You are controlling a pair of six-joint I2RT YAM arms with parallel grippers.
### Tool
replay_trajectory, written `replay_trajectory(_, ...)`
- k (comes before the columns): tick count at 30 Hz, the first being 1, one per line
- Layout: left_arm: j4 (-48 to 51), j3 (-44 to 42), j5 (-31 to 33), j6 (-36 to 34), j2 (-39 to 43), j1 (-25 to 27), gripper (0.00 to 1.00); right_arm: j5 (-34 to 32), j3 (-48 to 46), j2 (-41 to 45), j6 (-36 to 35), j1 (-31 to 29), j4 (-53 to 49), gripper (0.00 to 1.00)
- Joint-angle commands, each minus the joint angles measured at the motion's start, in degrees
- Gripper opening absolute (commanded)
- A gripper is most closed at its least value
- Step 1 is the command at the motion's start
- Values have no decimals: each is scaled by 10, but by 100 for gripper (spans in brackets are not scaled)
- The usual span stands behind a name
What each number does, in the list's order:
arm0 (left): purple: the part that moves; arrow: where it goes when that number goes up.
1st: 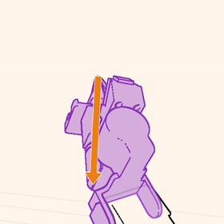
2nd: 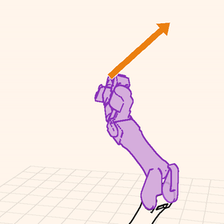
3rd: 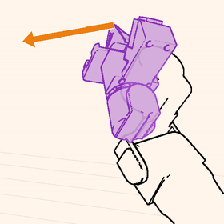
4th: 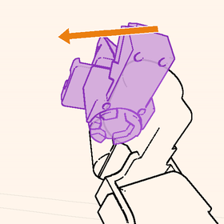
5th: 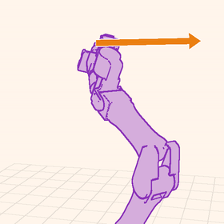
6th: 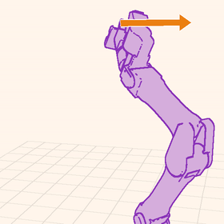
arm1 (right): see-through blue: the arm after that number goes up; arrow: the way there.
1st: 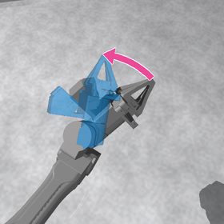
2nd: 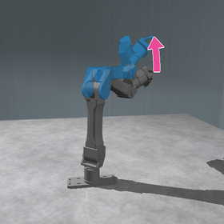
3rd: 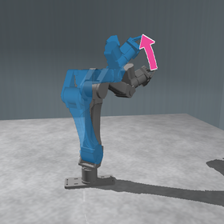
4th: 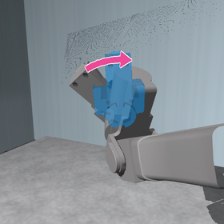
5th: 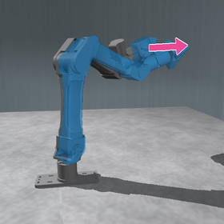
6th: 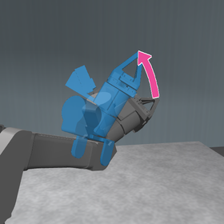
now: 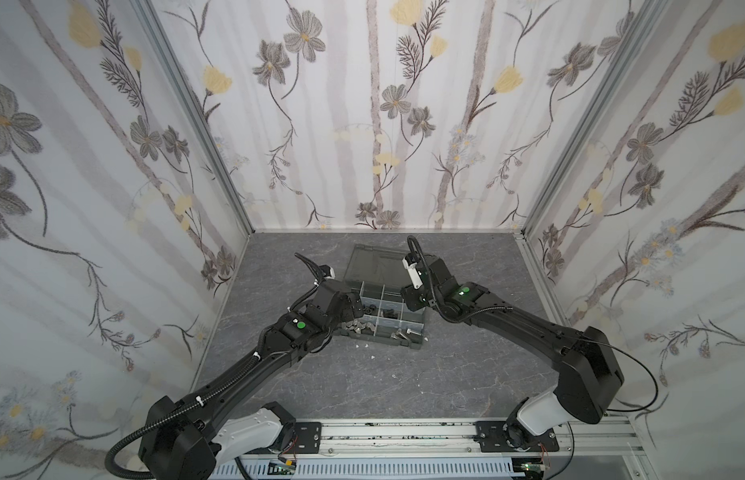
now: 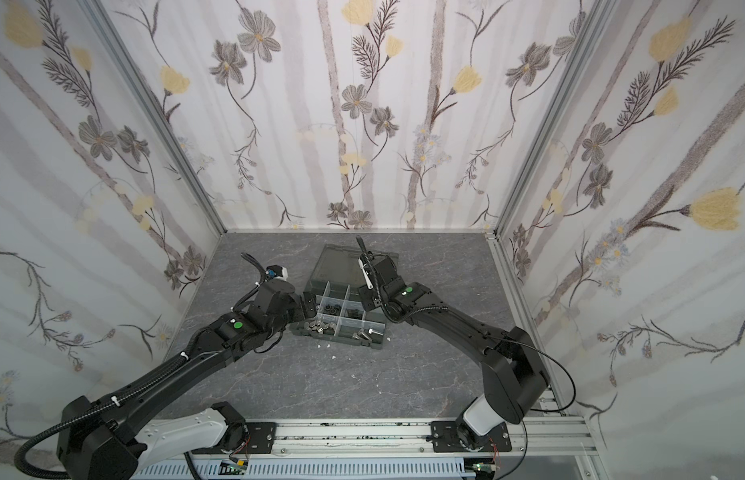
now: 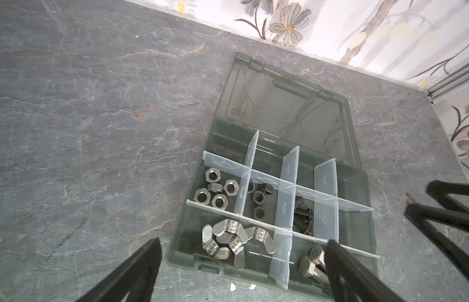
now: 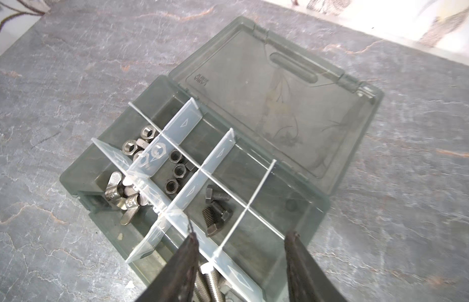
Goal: Sort the screws and nuts into containers
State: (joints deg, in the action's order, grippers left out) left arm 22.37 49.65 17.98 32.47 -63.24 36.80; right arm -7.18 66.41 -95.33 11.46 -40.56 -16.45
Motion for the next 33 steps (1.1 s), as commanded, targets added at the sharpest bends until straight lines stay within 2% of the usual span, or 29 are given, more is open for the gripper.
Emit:
replay_trajectory(1, -15, -7, 54, -8, 22, -6, 100, -37, -28, 58, 0, 19, 60, 60)
replay_trajectory(6, -43, -34, 106, -43, 74, -18, 100, -76, -114, 170, 4, 62, 128, 71)
replay_trajectory(10, -106, -90, 162, -68, 122, -38, 100, -100, -214, 272, 11, 104, 220, 87)
replay_trajectory(14, -191, -144, 184, -113, 168, -59, 100, -152, -317, 369, 19, 145, 298, 99)
replay_trajectory(18, -300, -226, 213, -152, 204, -92, 100, -184, -413, 450, 16, 196, 375, 100)
replay_trajectory(20, -401, -298, 214, -200, 210, -115, 100, -198, -463, 478, 3, 220, 423, 100)
replay_trajectory(23, -600, -424, 216, -246, 198, -146, 100, -239, -554, 495, -25, 246, 538, 100)
replay_trajectory(24, -635, -446, 222, -248, 192, -155, 100, -243, -580, 494, -32, 258, 567, 100)
replay_trajectory(25, -656, -457, 230, -237, 185, -168, 100, -240, -599, 491, -41, 267, 585, 100)
replay_trajectory(28, -689, -492, 186, -205, 159, -219, 100, -234, -635, 465, -57, 291, 625, 100)
replay_trajectory(30, -709, -496, 184, -198, 150, -235, 100, -233, -652, 435, -51, 308, 662, 100)
replay_trajectory(32, -736, -499, 159, -195, 136, -253, 100, -223, -636, 419, -40, 319, 645, 100)
replay_trajectory(33, -742, -497, 153, -189, 127, -263, 100, -214, -639, 403, -40, 327, 676, 100)
